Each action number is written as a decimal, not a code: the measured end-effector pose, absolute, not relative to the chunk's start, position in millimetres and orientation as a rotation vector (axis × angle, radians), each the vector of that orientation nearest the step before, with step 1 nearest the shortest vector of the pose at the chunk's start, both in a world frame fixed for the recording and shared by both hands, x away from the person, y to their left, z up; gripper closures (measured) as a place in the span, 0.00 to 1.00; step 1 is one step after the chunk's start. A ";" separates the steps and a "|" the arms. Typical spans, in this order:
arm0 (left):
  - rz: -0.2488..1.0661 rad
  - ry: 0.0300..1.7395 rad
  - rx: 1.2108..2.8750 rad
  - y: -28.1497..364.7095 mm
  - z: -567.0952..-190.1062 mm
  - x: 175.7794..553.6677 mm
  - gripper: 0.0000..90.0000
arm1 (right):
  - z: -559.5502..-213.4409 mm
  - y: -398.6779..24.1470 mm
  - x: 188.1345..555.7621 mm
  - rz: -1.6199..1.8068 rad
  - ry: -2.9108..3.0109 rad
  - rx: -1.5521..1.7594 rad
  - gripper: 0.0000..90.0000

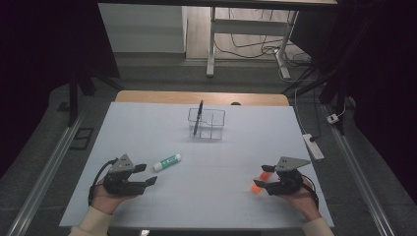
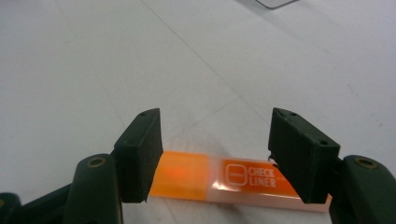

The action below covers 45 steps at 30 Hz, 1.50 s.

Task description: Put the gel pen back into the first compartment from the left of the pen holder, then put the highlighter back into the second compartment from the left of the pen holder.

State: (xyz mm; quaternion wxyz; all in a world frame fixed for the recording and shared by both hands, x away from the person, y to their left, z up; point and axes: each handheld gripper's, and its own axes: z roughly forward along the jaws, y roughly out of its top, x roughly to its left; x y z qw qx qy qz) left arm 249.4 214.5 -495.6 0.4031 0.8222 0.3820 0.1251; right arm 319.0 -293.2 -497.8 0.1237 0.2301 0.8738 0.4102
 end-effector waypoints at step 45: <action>0.264 0.968 2.144 222.1 -508.1 236.6 0.35 | -478.9 -278.7 333.9 0.840 2.807 0.067 0.36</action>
